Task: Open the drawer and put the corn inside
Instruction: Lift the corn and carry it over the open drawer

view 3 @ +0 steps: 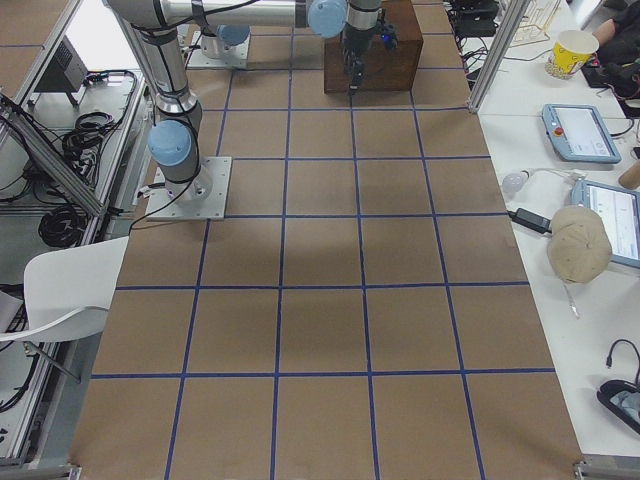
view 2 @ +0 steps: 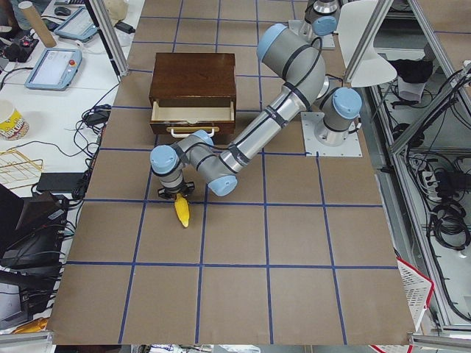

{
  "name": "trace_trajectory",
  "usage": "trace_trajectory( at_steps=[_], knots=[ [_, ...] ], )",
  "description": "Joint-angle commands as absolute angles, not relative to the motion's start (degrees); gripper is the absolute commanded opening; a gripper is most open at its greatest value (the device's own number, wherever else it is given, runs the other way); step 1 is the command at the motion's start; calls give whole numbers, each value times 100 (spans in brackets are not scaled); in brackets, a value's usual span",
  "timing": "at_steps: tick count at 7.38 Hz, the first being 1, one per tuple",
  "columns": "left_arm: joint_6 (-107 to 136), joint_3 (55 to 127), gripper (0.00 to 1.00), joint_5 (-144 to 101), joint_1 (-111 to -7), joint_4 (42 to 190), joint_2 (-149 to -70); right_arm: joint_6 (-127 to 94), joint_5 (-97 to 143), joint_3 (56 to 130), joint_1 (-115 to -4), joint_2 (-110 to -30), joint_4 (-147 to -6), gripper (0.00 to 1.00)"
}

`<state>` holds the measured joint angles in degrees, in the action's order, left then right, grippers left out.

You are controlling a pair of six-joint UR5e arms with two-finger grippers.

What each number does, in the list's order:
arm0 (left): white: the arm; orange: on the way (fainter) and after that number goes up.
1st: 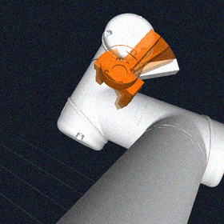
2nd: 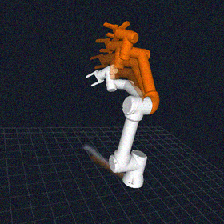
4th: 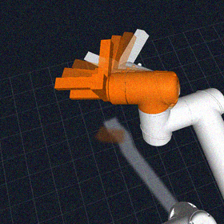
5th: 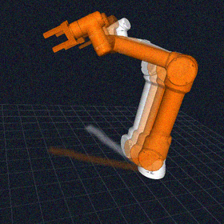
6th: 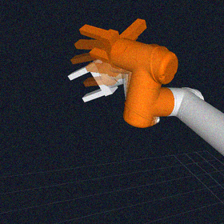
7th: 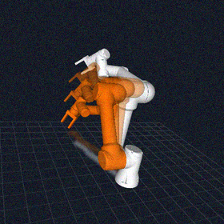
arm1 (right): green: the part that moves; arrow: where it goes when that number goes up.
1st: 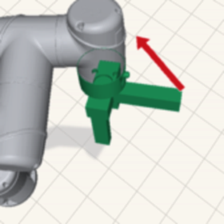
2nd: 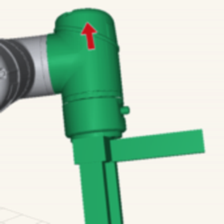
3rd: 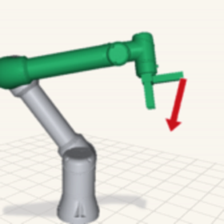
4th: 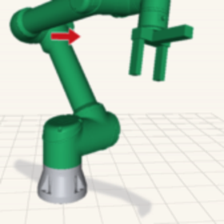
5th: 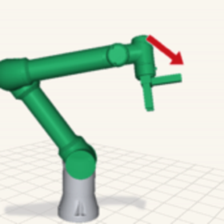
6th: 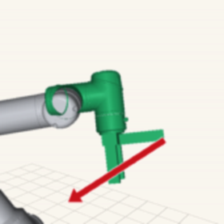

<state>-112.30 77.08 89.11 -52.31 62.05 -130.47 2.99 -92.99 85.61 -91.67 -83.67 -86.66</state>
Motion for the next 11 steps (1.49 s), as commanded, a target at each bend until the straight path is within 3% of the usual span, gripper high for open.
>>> trace_trajectory(
  at_steps=[1, 5, 11],
  knots=[
    [-11224, 7647, 0, 8938, -5300, 6476, -12659, 299, -9299, 8561, -9176, -8367, -8666, 100],
    [-9753, 7112, 0, 8956, -5966, 7452, -11761, 299, -9299, 8561, -9167, -8367, -8666, 100],
    [-4279, 7189, 0, 8947, -6855, 8410, -11233, 299, -9299, 8561, -9167, -8367, -8666, 100]
  ],
)
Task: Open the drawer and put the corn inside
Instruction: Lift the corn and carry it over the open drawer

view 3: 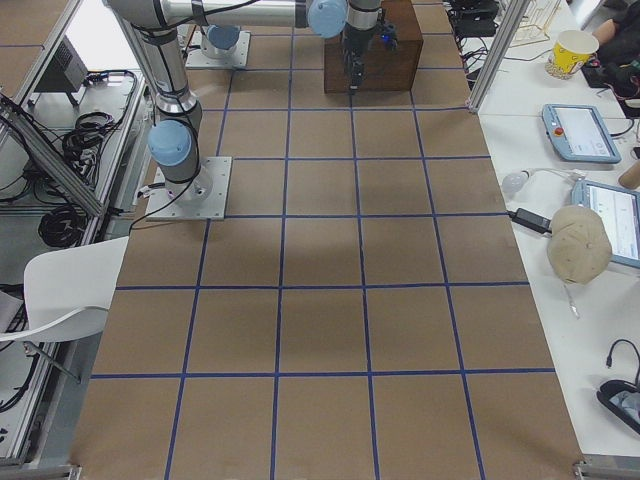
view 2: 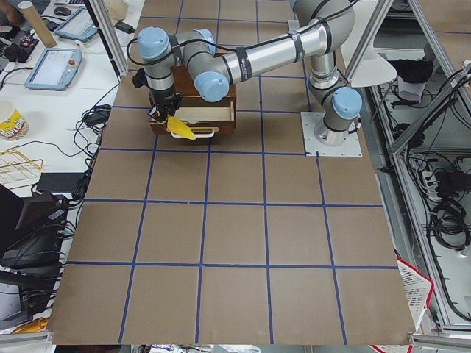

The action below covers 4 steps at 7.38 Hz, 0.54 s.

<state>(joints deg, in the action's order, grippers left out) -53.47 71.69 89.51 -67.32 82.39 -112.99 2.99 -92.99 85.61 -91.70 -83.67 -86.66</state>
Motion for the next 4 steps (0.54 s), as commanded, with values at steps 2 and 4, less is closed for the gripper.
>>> trace_trajectory(
  at_steps=[2, 4],
  knots=[
    [-2812, 7198, 0, 8904, -7048, 8630, -11171, 299, -9299, 8561, -9167, -8367, -8666, 100],
    [-1737, 7399, 0, 8868, -7241, 8605, -11206, 299, -9299, 8561, -9176, -8367, -8666, 100]
  ],
)
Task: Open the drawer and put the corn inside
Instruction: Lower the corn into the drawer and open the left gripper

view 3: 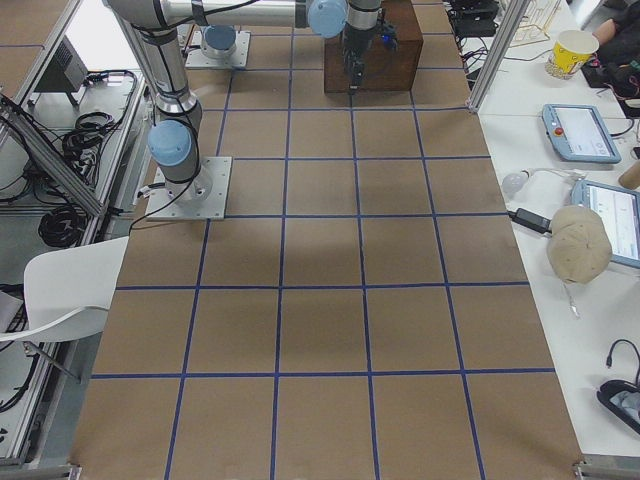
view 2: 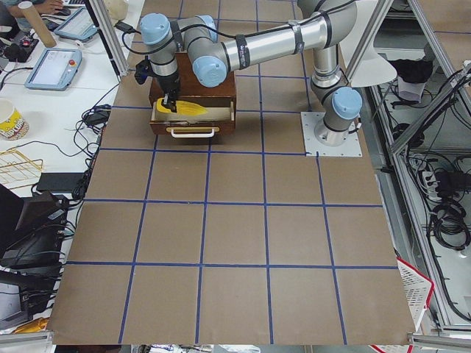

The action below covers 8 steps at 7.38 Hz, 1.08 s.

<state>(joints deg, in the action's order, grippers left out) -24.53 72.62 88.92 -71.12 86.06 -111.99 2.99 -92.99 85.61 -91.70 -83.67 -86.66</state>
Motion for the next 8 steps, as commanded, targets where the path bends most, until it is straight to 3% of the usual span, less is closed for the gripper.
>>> trace_trajectory(
  at_steps=[1, 5, 7, 8],
  knots=[
    [-1505, 7583, 0, 8868, -7312, 8552, -11180, 299, -9299, 8561, -9167, -8367, -8666, 100],
    [-1485, 8058, 0, 8877, -7313, 8307, -11250, 299, -9299, 8561, -9167, -8367, -8666, 100],
    [-1494, 8121, 82, 8851, -7304, 8130, -11250, 299, -9299, 8561, -9176, -8376, -8666, 100],
    [-1494, 8112, 93, 8851, -7304, 8139, -11206, 299, -9299, 8561, -9167, -8367, -8666, 100]
  ],
)
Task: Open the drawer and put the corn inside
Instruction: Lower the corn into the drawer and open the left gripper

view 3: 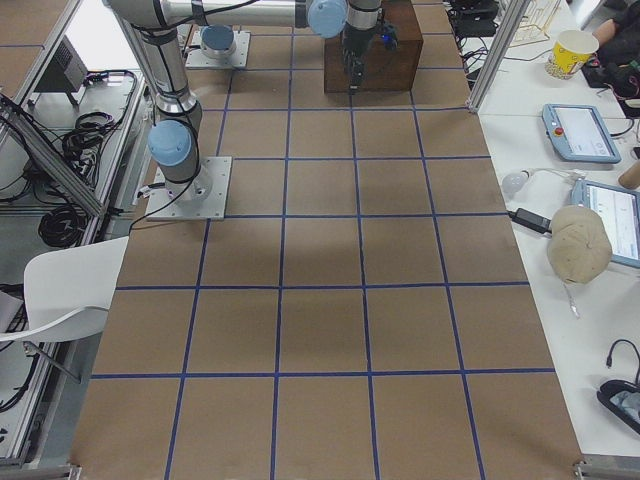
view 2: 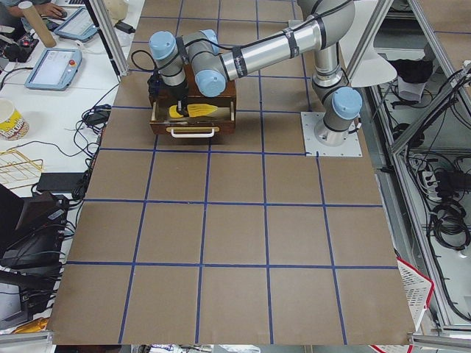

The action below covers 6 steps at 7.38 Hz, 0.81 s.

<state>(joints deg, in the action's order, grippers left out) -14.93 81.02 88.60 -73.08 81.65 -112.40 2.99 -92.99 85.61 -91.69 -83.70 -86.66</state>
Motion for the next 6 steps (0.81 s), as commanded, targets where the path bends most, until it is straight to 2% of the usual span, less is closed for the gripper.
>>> trace_trajectory(
  at_steps=[1, 3, 6],
  knots=[
    [-1494, 8104, 95, 8851, -7312, 8139, -11154, 299, -9299, 8561, -9167, -8367, -8666, 100],
    [-1494, 8051, 100, 8868, -7330, 8218, -10909, 299, -9299, 8561, -9167, -8367, -8666, 100],
    [-1311, 8033, 100, 8736, -7583, 8630, -10277, 299, -9299, 8561, -9176, -8367, -8666, 100]
  ],
)
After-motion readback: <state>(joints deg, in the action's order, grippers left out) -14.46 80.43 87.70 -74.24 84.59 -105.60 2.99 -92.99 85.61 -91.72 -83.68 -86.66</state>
